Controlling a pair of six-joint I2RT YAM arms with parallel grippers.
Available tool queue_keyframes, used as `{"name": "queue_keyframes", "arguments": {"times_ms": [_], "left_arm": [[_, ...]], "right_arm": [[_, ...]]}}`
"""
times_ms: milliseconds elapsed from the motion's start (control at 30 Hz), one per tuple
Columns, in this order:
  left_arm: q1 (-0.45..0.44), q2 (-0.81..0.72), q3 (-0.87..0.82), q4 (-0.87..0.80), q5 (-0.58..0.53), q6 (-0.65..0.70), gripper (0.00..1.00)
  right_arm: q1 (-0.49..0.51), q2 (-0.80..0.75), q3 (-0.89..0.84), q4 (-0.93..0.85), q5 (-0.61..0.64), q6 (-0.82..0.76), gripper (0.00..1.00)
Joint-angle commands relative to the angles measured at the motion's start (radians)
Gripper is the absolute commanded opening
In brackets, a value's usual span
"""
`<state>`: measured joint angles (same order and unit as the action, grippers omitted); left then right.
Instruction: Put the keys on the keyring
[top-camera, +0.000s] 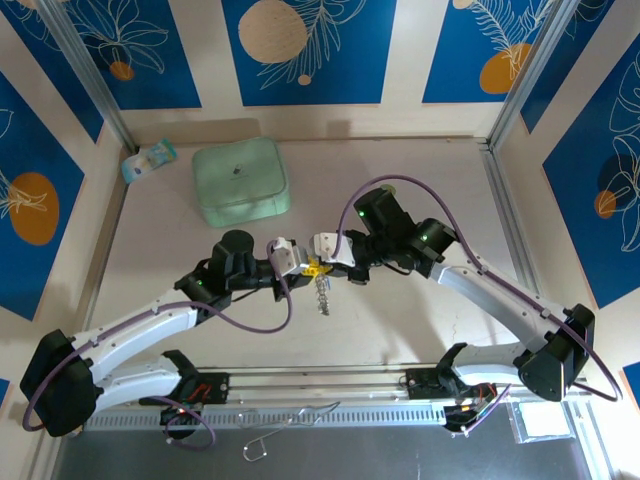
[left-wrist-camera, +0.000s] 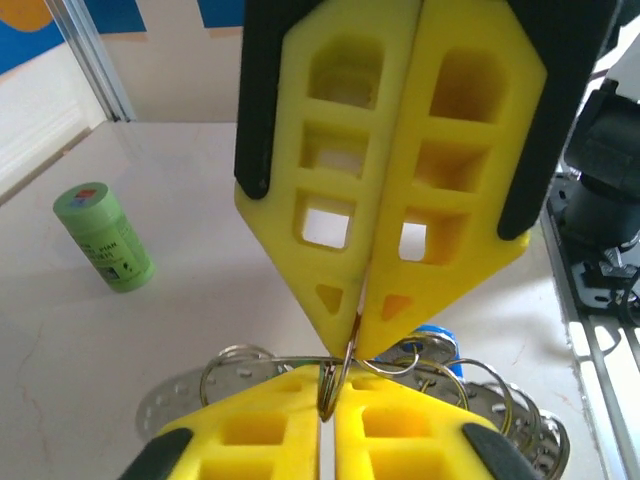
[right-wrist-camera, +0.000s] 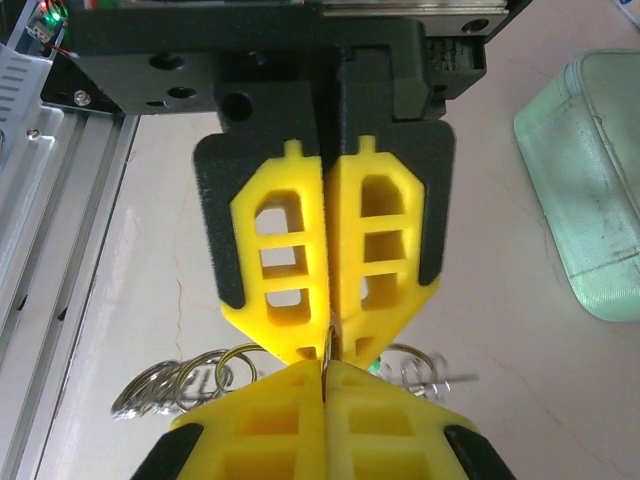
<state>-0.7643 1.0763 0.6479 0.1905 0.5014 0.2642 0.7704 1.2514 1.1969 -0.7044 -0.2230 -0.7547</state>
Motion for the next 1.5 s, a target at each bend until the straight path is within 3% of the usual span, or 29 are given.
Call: {"name": "queue_keyframes", "arguments": {"times_ms": [0, 33, 133, 233, 533, 600, 867, 1033, 1467], "left_arm": [[-0.006, -0.004, 0.006, 0.073, 0.032, -0.007, 0.02], [-0.005, -0.006, 0.002, 0.086, 0.036, -0.011, 0.0], [-0.006, -0.009, -0.014, 0.105, 0.032, -0.017, 0.0], [-0.006, -0.015, -0.056, 0.183, 0.021, -0.047, 0.0], [-0.006, -0.034, -0.151, 0.367, -0.061, -0.08, 0.0], [-0.006, -0.036, -0.166, 0.401, -0.057, -0.091, 0.0], [-0.006, -0.027, -0.174, 0.426, -0.028, -0.133, 0.0], [-0.005, -0.017, -0.171, 0.437, -0.01, -0.147, 0.0], [-0.006, -0.016, -0.168, 0.427, 0.013, -0.151, 0.0]], "right_arm": [[0.013, -0.008, 0.008, -0.008, -0.05, -0.005, 0.0], [0.007, -0.018, -0.009, 0.02, -0.051, 0.015, 0.01], [-0.047, -0.083, -0.073, 0.112, -0.116, 0.111, 0.26], [-0.137, -0.156, -0.156, 0.217, -0.242, 0.244, 0.39], [-0.208, -0.217, -0.315, 0.434, -0.384, 0.719, 0.41], [-0.196, -0.226, -0.338, 0.429, -0.378, 0.705, 0.41], [-0.088, -0.263, -0.421, 0.445, -0.125, 0.416, 0.38], [-0.046, -0.232, -0.418, 0.479, -0.031, 0.378, 0.35], [-0.085, -0.374, -0.495, 0.514, -0.112, 0.372, 0.39]]}}
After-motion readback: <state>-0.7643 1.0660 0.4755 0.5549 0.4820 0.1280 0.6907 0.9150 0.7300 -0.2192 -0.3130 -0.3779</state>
